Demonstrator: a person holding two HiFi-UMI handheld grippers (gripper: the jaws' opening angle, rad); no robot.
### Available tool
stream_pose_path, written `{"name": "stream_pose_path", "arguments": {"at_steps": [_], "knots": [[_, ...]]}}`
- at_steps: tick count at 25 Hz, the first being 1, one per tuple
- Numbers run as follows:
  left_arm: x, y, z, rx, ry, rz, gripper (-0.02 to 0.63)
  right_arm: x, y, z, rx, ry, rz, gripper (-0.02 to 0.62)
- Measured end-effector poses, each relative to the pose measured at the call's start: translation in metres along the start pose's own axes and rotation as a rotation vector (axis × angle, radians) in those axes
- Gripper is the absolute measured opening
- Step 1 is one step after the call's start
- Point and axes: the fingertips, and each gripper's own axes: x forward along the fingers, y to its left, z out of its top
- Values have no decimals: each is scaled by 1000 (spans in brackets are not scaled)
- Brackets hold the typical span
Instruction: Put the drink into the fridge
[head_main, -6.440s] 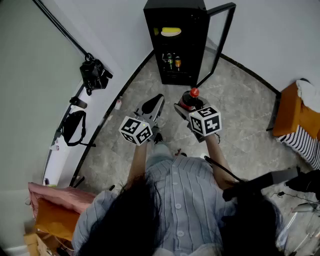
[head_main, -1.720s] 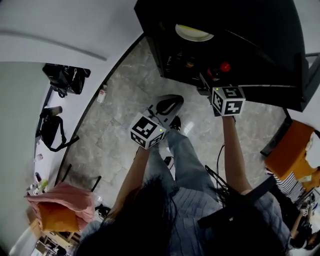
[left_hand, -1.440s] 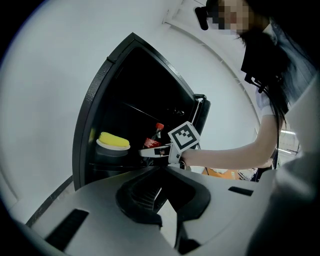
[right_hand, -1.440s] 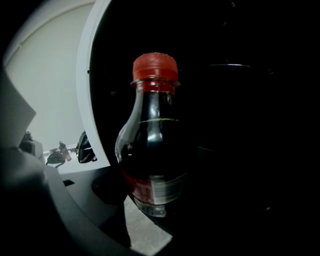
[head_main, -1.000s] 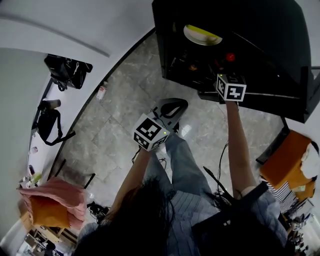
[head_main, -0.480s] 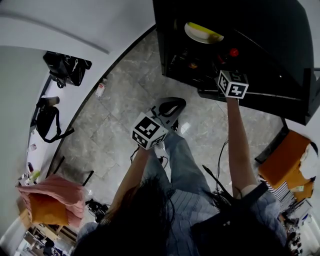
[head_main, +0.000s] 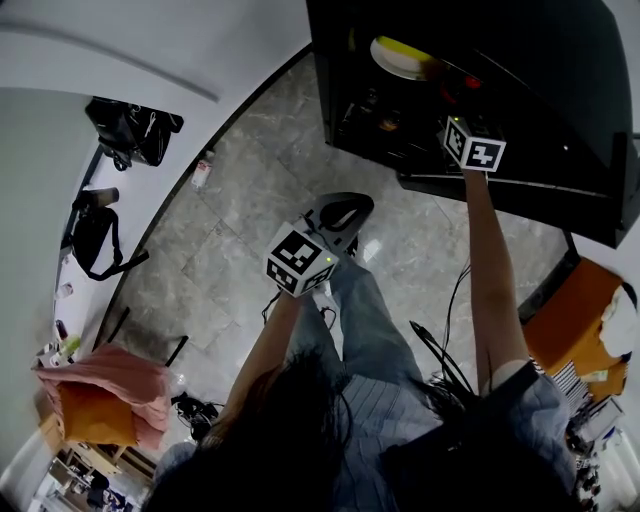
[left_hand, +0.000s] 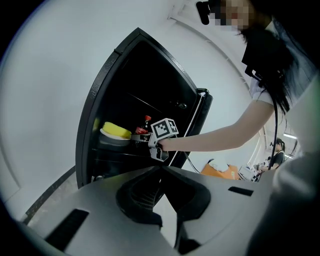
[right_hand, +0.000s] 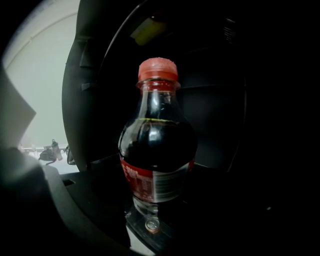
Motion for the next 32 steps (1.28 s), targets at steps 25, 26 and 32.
{"name": "stream_pose_path", "arguments": {"at_steps": [25, 26, 32], "knots": [[-17, 4, -25, -35, 39, 37, 9, -17, 0, -24, 34, 108, -111, 310], [-19, 4, -25, -37, 37, 36, 9, -20, 0, -24, 36, 107, -126, 310], [-41, 4, -29, -36, 15, 50, 9, -43, 10, -11, 56, 65, -158, 310]]}}
